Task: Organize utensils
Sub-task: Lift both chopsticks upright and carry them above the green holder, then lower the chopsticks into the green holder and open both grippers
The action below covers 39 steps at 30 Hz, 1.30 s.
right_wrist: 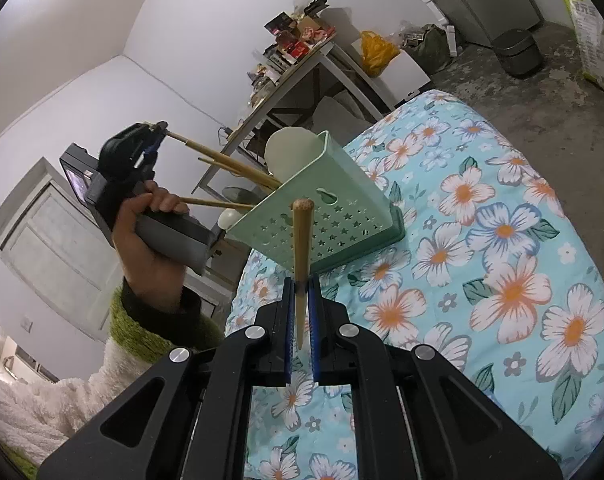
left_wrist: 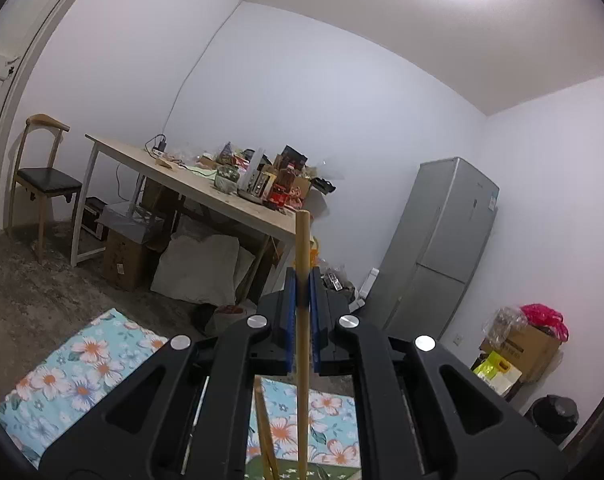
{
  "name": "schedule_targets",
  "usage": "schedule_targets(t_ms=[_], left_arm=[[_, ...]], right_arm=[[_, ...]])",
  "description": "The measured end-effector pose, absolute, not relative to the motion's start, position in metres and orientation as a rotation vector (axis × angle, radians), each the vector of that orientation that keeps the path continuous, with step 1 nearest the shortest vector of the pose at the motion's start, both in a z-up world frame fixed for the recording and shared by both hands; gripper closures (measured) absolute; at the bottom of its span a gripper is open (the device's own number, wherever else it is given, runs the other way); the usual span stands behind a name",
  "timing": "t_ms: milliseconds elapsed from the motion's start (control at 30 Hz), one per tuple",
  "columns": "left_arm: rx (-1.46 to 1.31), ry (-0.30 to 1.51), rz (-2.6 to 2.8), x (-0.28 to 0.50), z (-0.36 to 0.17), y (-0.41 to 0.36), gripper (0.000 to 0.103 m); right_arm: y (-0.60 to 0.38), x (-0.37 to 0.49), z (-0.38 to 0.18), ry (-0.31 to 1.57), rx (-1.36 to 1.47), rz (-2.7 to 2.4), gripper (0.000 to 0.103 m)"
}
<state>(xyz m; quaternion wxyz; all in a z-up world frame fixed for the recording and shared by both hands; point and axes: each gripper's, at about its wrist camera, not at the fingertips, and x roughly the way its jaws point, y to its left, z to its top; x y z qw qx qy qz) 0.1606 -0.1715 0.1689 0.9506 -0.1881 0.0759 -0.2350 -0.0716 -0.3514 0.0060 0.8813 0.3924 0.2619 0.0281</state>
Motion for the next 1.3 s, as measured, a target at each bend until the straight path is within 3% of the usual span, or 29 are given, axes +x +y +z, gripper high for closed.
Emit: schedule_targets(t_ms=[100,200,333,733,1133,1300], left_arm=[[-0.361,0.165,-0.486,0.158,0.160,-0.179,0.096],[-0.351,0.157,-0.486,0.153,0.155,-0.178,0.077],[-0.359,0.138,-0.480,0.145,0.155,-0.167,0.060],[-0.304,0.177,-0.540,0.116,0.174,-0.100,0.028],[-0.087,0.578,-0.536,0.098,0.060,-0.034,0.022],[-0.028,0.623,-0.530,0.083,0.036,-0.026,0.022]], right_arm=[[-0.353,-0.075,0.007,0.543,0.816,0.052,0.096],[-0.352,-0.078,0.006,0.546,0.813,0.046,0.096],[-0.350,-0.078,0.005,0.560,0.808,0.040,0.096],[-0.340,-0.073,0.057,0.473,0.634,-0.022,0.096],[-0.309,-0.045,0.165,0.292,0.321,-0.014,0.096],[-0.292,-0.019,0.185,0.278,0.211,-0.035,0.096]])
